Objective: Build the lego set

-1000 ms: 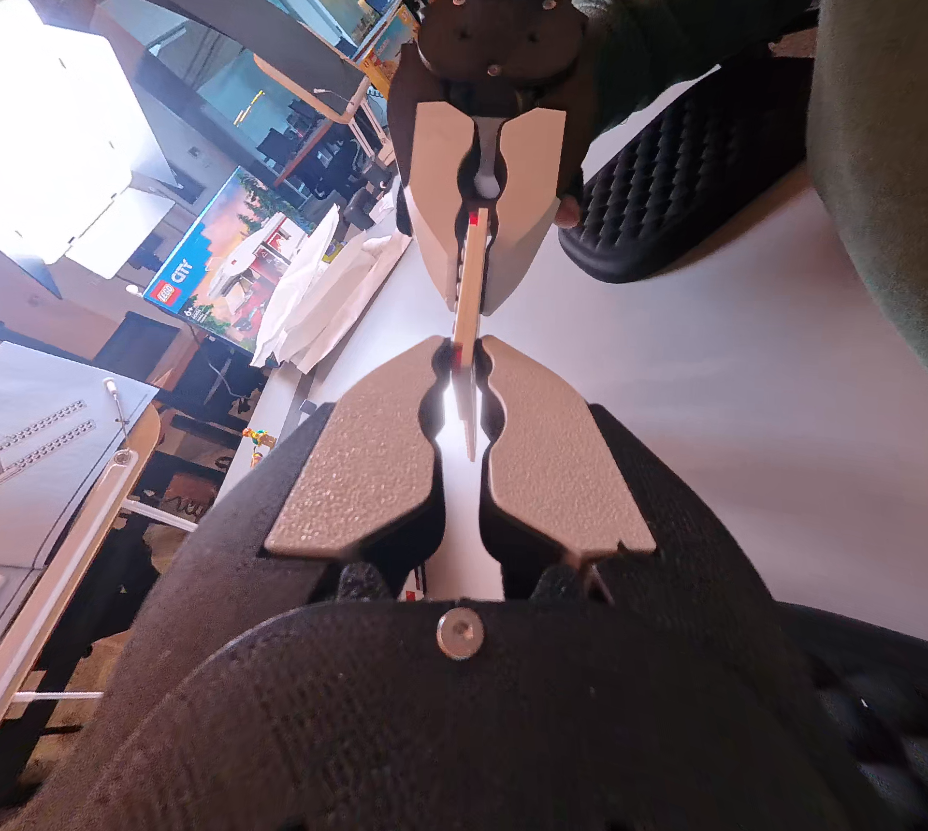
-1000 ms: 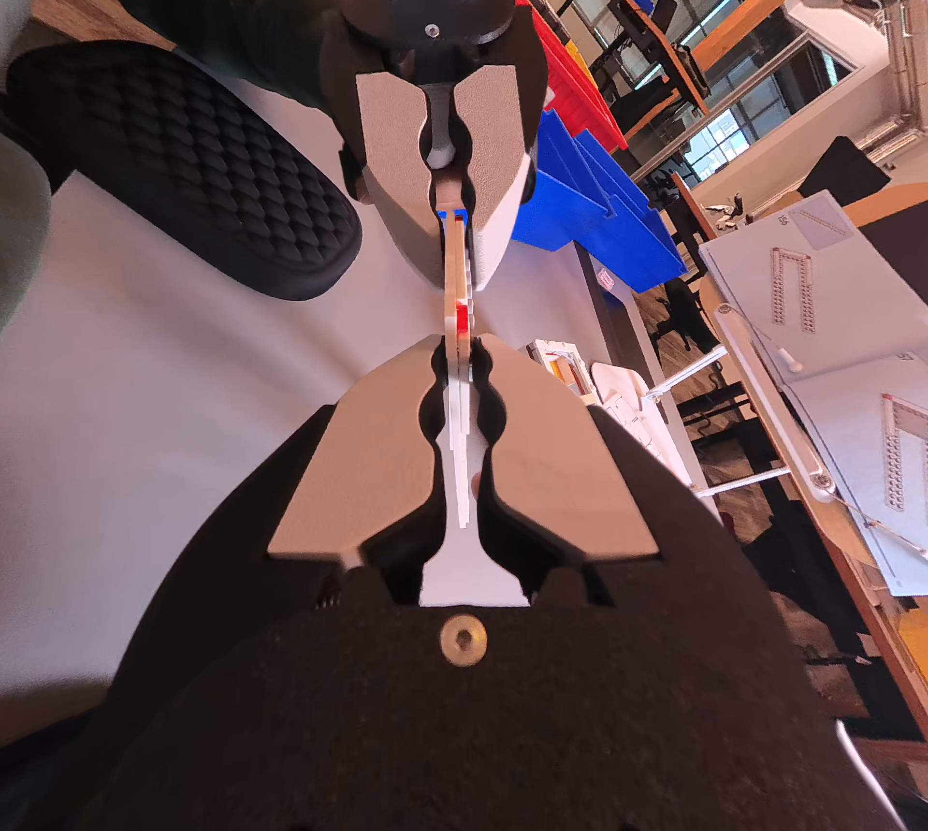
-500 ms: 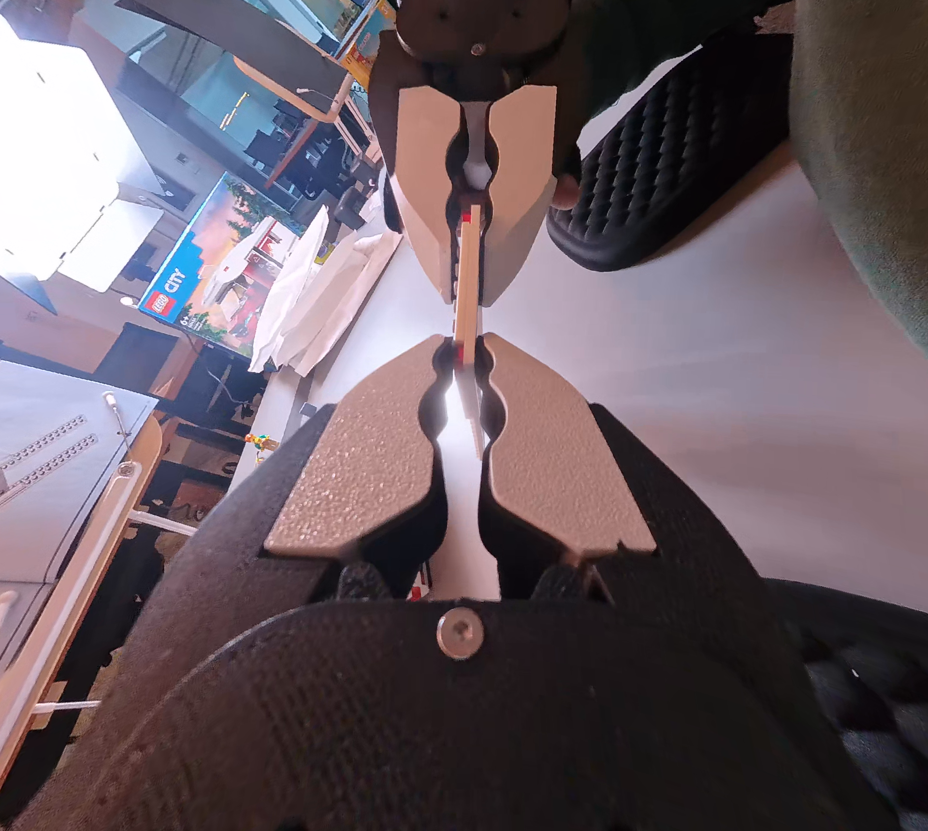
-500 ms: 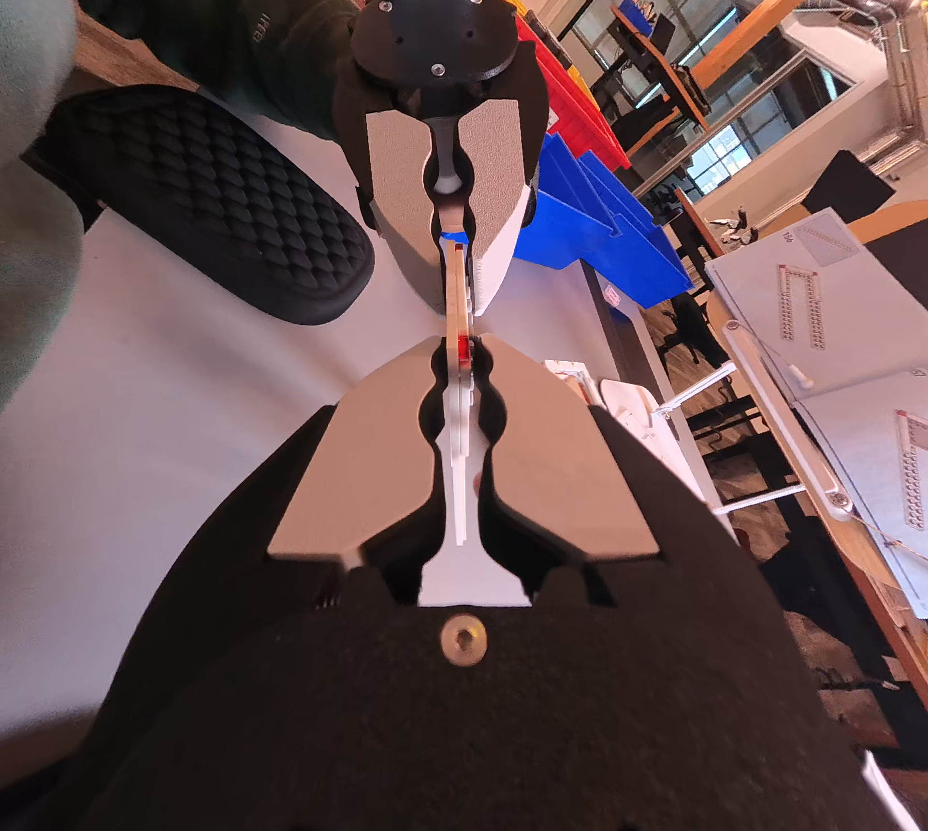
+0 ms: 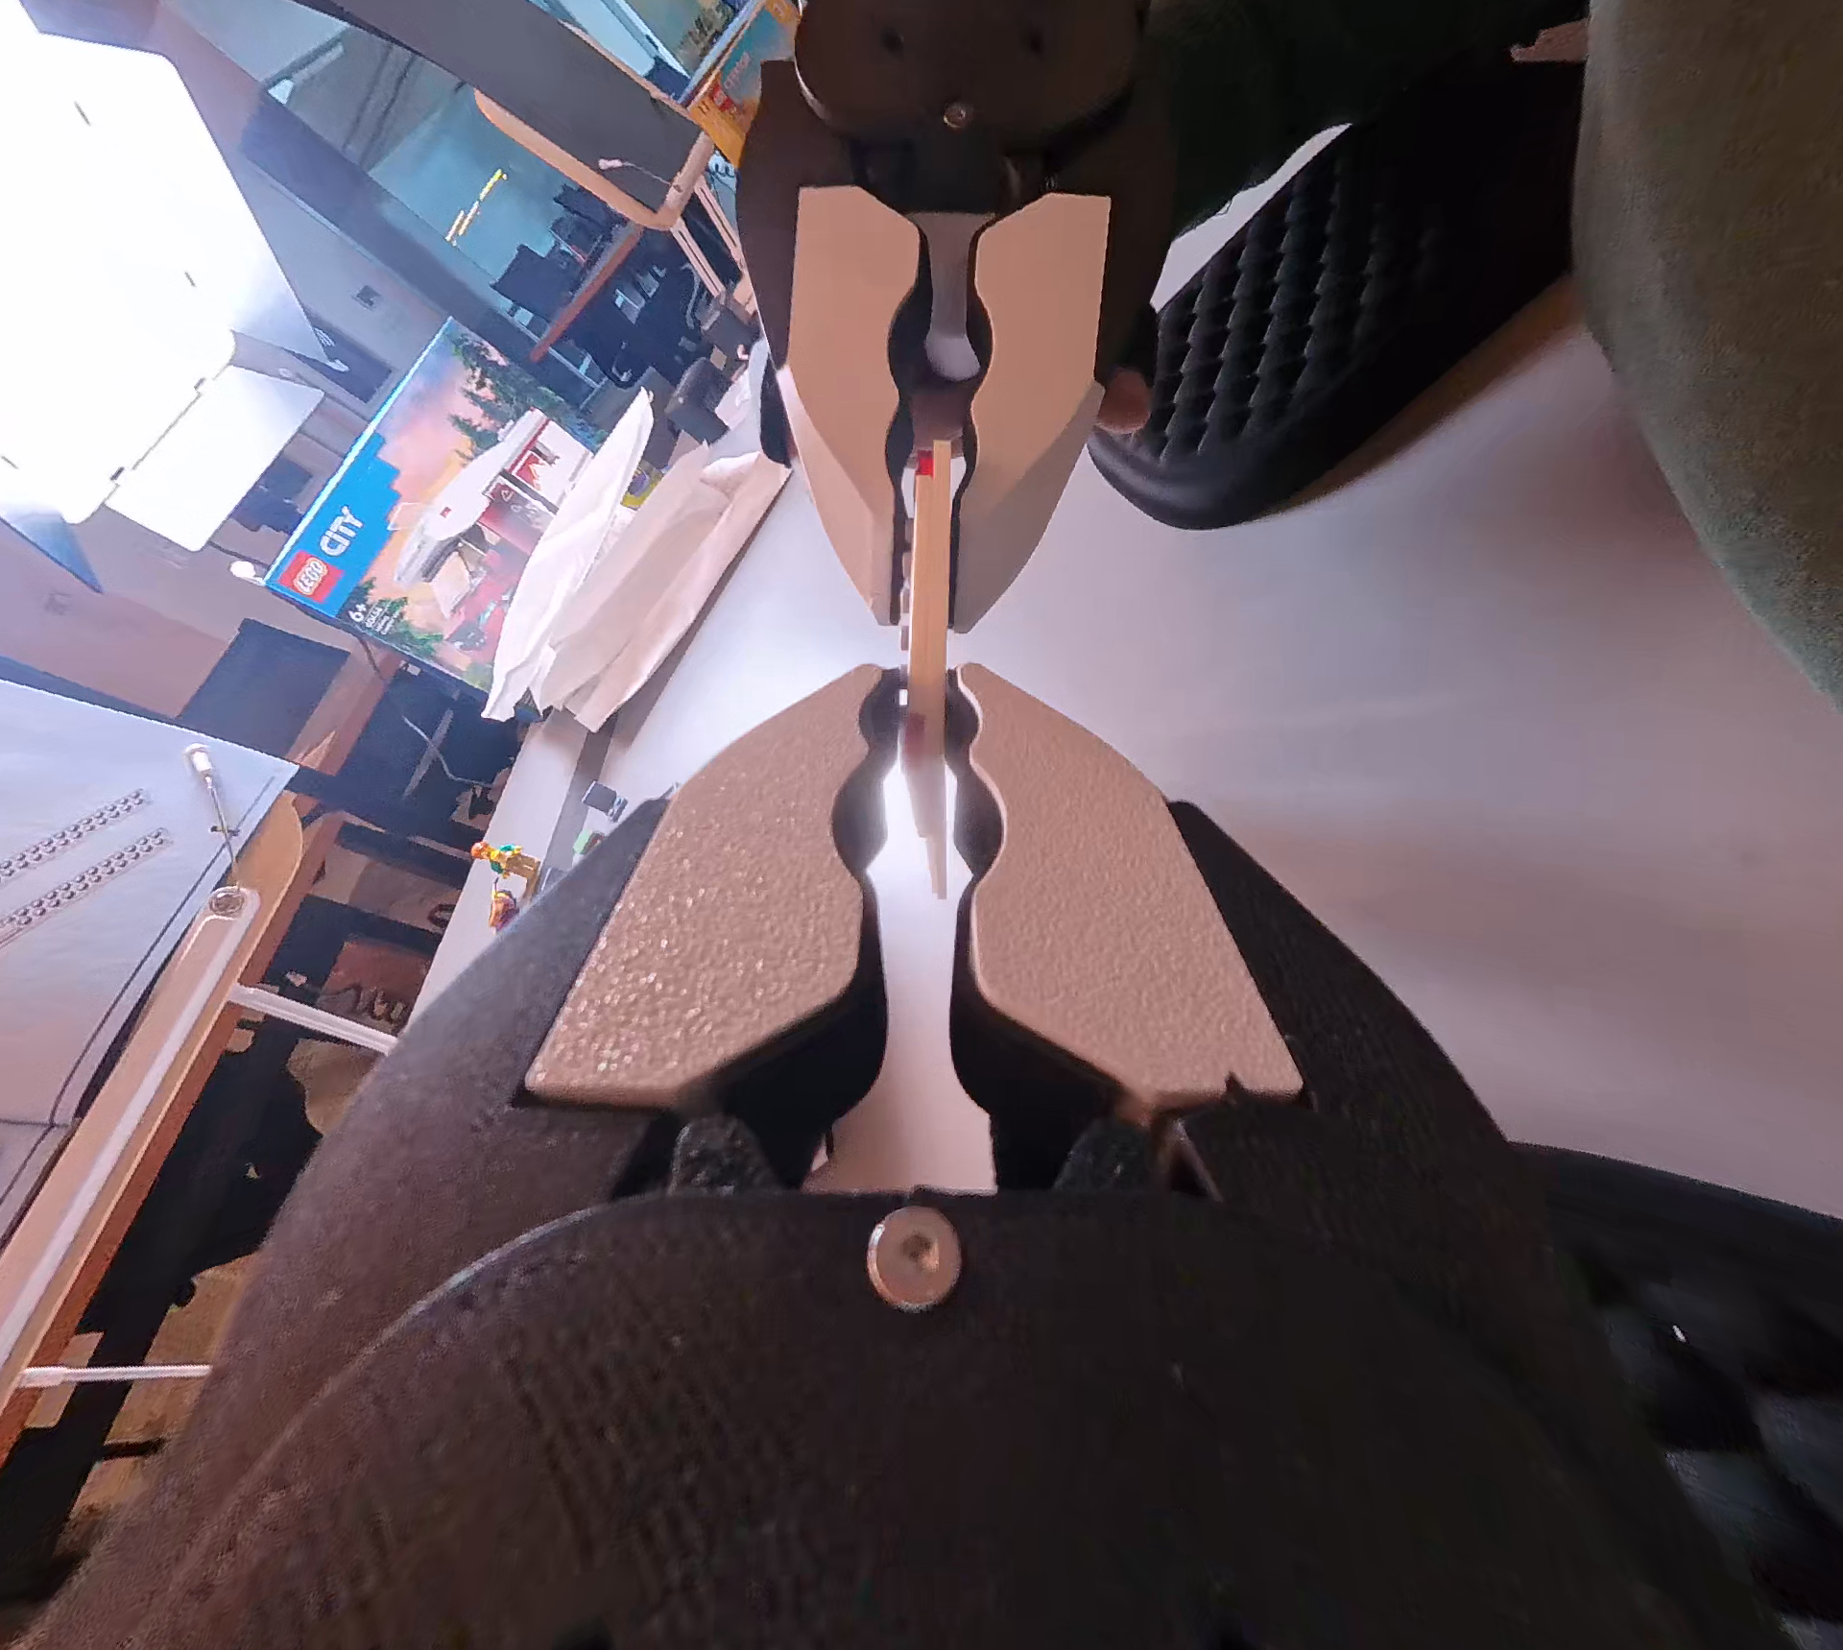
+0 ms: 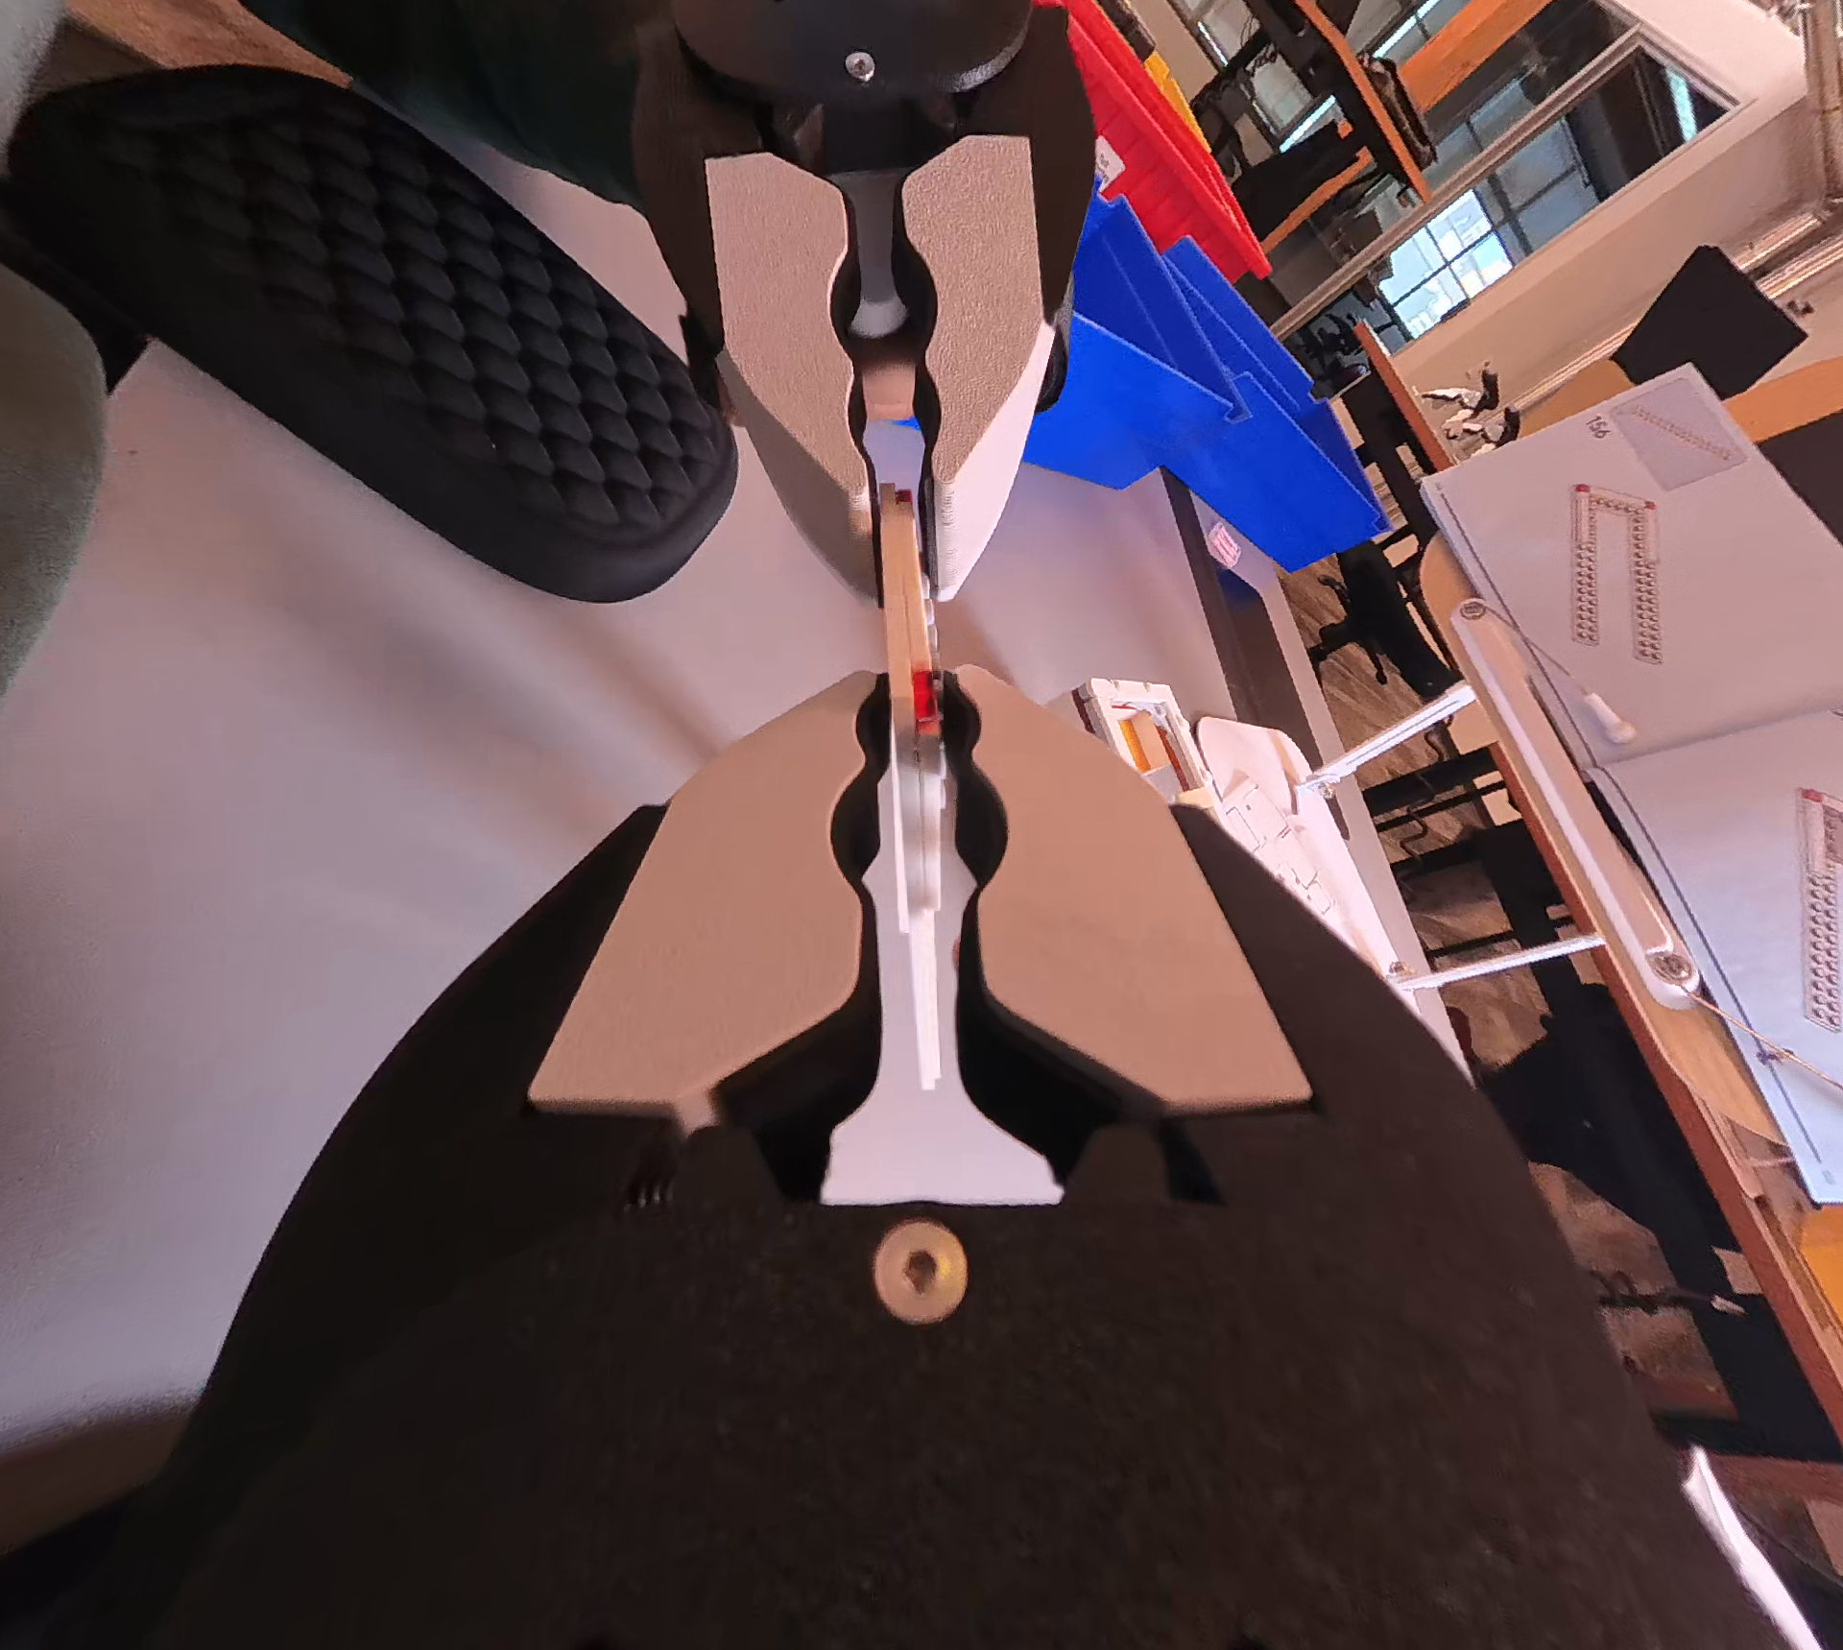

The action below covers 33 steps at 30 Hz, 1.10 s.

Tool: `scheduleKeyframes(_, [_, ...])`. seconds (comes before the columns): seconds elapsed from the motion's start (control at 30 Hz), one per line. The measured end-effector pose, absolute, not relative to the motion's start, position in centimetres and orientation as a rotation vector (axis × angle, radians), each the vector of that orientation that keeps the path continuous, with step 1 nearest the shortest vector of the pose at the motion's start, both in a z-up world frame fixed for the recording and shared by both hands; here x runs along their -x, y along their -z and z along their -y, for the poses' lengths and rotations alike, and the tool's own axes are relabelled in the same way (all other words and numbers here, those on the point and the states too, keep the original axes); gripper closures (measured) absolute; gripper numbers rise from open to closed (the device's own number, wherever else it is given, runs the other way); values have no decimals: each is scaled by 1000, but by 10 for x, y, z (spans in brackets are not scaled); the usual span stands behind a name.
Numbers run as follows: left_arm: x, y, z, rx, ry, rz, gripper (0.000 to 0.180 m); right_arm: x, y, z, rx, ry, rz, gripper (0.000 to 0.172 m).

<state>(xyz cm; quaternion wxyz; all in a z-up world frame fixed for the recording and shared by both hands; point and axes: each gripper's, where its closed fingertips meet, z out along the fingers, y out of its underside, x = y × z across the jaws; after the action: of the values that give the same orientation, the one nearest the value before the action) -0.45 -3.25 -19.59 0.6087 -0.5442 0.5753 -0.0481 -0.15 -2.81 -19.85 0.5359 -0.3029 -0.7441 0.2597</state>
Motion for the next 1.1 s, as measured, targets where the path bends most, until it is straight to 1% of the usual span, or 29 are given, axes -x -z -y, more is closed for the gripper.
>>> scheduleKeyframes(0.03, [4,195,32,1253,112,-1327,172,1,197,30,715,-635,1769,156])
scheduleKeyframes(0.07, [5,196,32,1258,104,-1332,172,1,195,32,712,-649,1766,153])
scheduleKeyframes(0.1, [5,196,31,1254,98,-1337,172,1,195,33,709,-650,1767,160])
scheduleKeyframes(0.13, [4,196,32,1250,101,-1343,172,0,194,33,702,-644,1762,163])
scheduleKeyframes(0.27, [2,197,32,1247,91,-1361,172,-1,195,33,724,-669,1751,163])
scheduleKeyframes(0.6, [1,205,35,1235,56,-1390,172,-3,203,37,634,-496,1786,164])
scheduleKeyframes(0.87, [1,204,33,1233,43,-1391,172,-3,200,35,647,-543,1766,164])
scheduleKeyframes(0.9, [0,202,32,1227,39,-1389,172,-3,198,36,639,-547,1762,162])
scheduleKeyframes(0.93, [-1,200,32,1220,38,-1389,172,-2,198,38,635,-563,1771,155])
scheduleKeyframes(0.97, [-4,201,33,1218,42,-1399,172,-1,199,40,638,-569,1780,154])
scheduleKeyframes(1.0, [-7,201,33,1210,38,-1409,172,0,199,40,636,-555,1779,161])
scheduleKeyframes(1.03, [-8,201,32,1209,24,-1419,172,0,199,38,629,-539,1775,164])
scheduleKeyframes(1.1, [-8,200,32,1207,32,-1414,172,-1,197,38,662,-579,1772,164])
